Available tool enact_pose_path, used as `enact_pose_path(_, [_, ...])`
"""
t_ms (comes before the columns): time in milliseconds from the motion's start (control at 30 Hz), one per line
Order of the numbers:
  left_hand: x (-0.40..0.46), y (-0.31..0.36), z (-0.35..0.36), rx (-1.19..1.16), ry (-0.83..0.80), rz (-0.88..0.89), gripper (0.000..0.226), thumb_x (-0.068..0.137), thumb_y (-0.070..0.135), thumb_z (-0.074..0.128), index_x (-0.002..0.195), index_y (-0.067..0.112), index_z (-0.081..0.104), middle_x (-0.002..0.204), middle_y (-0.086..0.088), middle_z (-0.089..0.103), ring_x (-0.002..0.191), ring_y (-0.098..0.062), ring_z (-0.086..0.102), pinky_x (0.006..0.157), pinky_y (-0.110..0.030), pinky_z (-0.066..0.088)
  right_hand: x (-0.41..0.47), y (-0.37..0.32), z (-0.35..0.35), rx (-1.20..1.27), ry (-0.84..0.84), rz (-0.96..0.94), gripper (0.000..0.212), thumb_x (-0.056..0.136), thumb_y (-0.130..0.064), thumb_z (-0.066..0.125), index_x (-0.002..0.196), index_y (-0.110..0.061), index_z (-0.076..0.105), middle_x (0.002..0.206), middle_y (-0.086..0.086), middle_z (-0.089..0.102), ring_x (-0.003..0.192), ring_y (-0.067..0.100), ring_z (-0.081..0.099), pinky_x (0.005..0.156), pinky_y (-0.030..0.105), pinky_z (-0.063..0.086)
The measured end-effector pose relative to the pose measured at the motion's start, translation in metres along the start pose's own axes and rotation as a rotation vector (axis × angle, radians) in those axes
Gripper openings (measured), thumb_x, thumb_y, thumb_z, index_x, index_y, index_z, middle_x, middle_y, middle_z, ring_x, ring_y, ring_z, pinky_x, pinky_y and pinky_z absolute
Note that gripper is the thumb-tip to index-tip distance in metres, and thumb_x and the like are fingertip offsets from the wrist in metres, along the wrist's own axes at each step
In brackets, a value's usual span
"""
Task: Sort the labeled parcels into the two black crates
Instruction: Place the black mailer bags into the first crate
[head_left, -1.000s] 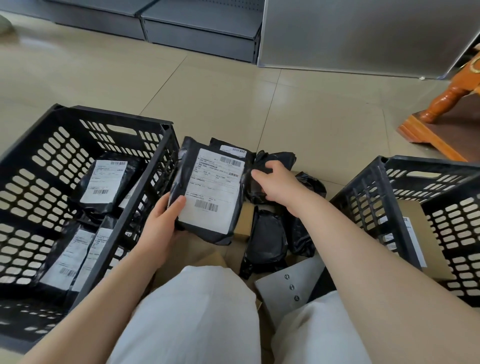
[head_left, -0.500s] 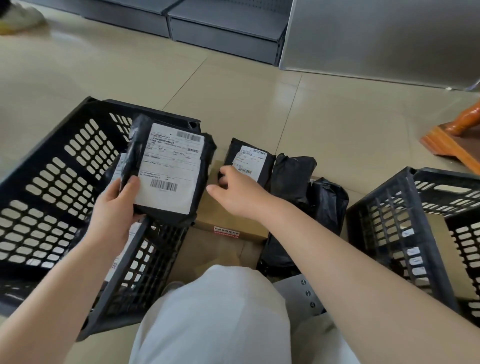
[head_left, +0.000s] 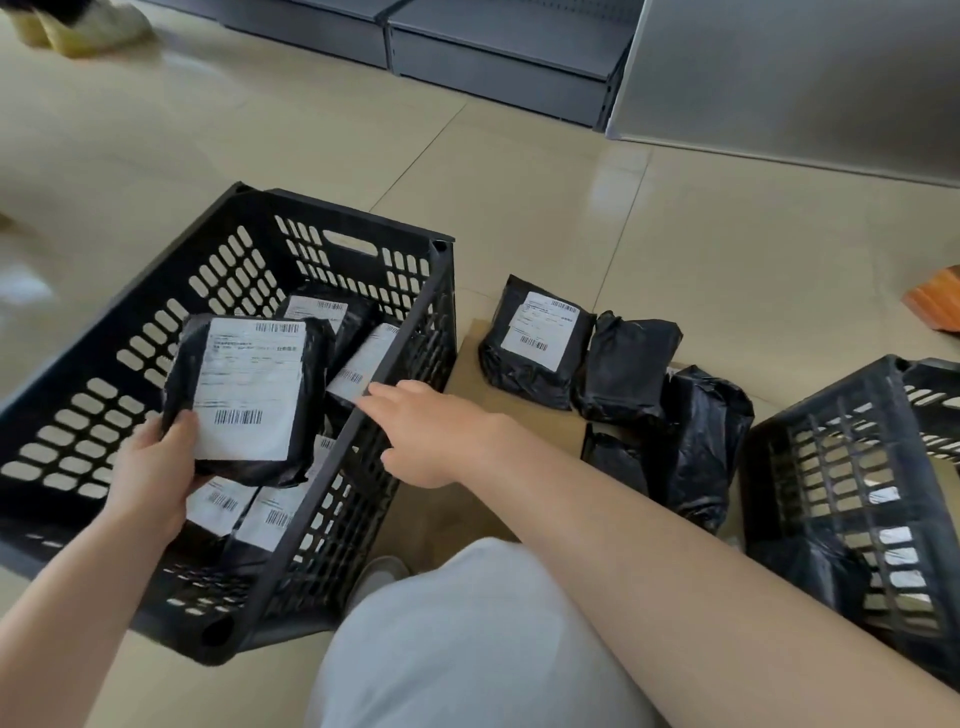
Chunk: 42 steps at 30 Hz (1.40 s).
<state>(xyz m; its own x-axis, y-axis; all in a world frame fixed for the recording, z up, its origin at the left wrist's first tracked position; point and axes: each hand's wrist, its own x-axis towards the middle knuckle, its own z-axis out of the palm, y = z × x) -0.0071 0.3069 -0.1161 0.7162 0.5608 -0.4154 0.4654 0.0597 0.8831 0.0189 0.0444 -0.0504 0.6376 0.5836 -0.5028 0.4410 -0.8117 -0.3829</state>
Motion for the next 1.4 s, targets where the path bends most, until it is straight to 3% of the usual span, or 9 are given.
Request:
enact_pose_path(300, [0.051, -0.024, -0.022, 0.465, 0.198, 0.055, 0.035, 0.096, 0.024, 0.038, 0.125, 0.021, 0.059, 0.112, -0.007, 0.062, 0.104, -0.037, 0.057, 0.082, -0.042, 0.045, -0.002, 0.004, 0.01, -0.181, 0.045, -0.05, 0.076, 0.098, -0.008, 0.044, 0.16, -0.024, 0.003, 0.167, -0.004, -0.007, 0.153, 0.025, -0.004, 0.119, 0.047, 0.017])
enact_pose_path(467, [0.072, -0.031, -0.037, 0.683, 0.278, -0.034, 0.036, 0.092, 0.01, 0.042, 0.125, 0.012, 0.056, 0.118, -0.025, 0.059, 0.11, -0.049, 0.053, 0.086, -0.049, 0.043, 0.006, 0.002, 0.009, -0.205, -0.018, -0.025, 0.076, 0.098, -0.01, 0.044, 0.16, -0.025, 0.004, 0.167, -0.004, -0.007, 0.15, 0.028, 0.009, 0.113, 0.047, 0.032])
enact_pose_path(633, [0.084, -0.038, -0.034, 0.724, 0.147, -0.078, 0.042, 0.09, 0.006, 0.05, 0.132, 0.011, 0.054, 0.118, -0.025, 0.061, 0.108, -0.046, 0.056, 0.087, -0.048, 0.047, 0.006, -0.001, 0.007, -0.161, -0.031, -0.009, 0.074, 0.098, -0.01, 0.043, 0.16, -0.027, 0.005, 0.167, -0.008, -0.009, 0.147, 0.029, 0.018, 0.103, 0.044, 0.043])
enact_pose_path(767, [0.098, -0.058, -0.028, 0.701, 0.008, -0.101, 0.039, 0.095, 0.023, 0.054, 0.132, 0.015, 0.056, 0.122, -0.019, 0.063, 0.106, -0.041, 0.06, 0.094, -0.051, 0.05, 0.003, 0.0, 0.007, -0.116, -0.023, -0.012, 0.076, 0.098, -0.007, 0.042, 0.159, -0.03, 0.005, 0.166, -0.012, -0.01, 0.148, 0.028, 0.018, 0.098, 0.041, 0.048])
enact_pose_path(867, [0.079, -0.05, -0.019, 0.724, -0.068, -0.149, 0.043, 0.093, 0.017, 0.066, 0.132, 0.007, 0.053, 0.119, -0.018, 0.063, 0.106, -0.037, 0.061, 0.088, -0.042, 0.048, 0.004, 0.002, 0.008, -0.104, -0.016, -0.012, 0.076, 0.097, -0.008, 0.043, 0.159, -0.032, 0.004, 0.166, -0.013, -0.01, 0.148, 0.027, 0.017, 0.095, 0.04, 0.049])
enact_pose_path(967, [0.081, -0.056, -0.022, 0.96, -0.147, -0.196, 0.068, 0.08, 0.019, 0.077, 0.138, 0.007, 0.044, 0.127, -0.02, 0.06, 0.115, -0.038, 0.057, 0.094, -0.04, 0.045, 0.004, 0.003, 0.009, -0.081, -0.018, -0.01, 0.077, 0.097, -0.008, 0.043, 0.159, -0.033, 0.004, 0.166, -0.015, -0.01, 0.148, 0.027, 0.017, 0.093, 0.04, 0.05])
enact_pose_path(1100, [0.081, -0.065, -0.021, 1.311, 0.016, -0.252, 0.086, 0.083, 0.043, 0.068, 0.151, 0.016, 0.024, 0.145, -0.02, 0.042, 0.134, -0.039, 0.038, 0.111, -0.048, 0.032, -0.001, 0.006, 0.008, 0.002, -0.013, -0.004, 0.073, 0.099, -0.008, 0.041, 0.159, -0.033, 0.007, 0.166, -0.015, -0.007, 0.151, 0.026, 0.009, 0.097, 0.038, 0.047])
enact_pose_path(1233, [0.065, -0.058, -0.004, 1.348, 0.094, -0.105, 0.088, 0.091, 0.043, 0.058, 0.157, 0.015, 0.007, 0.159, -0.018, 0.019, 0.144, -0.038, 0.022, 0.116, -0.052, 0.021, -0.019, 0.022, 0.009, 0.118, 0.03, 0.087, 0.07, 0.101, -0.013, 0.041, 0.159, -0.031, 0.008, 0.167, -0.007, -0.001, 0.152, 0.023, 0.002, 0.111, 0.043, 0.034])
enact_pose_path(1400, [0.049, -0.033, 0.026, 1.132, -0.003, 0.151, 0.07, 0.093, 0.033, 0.053, 0.153, 0.01, 0.023, 0.152, -0.023, 0.032, 0.139, -0.043, 0.029, 0.114, -0.055, 0.026, -0.045, 0.037, 0.017, 0.131, 0.1, 0.183, 0.066, 0.103, -0.024, 0.042, 0.159, -0.028, 0.009, 0.167, -0.003, 0.003, 0.152, 0.026, 0.003, 0.117, 0.046, 0.027])
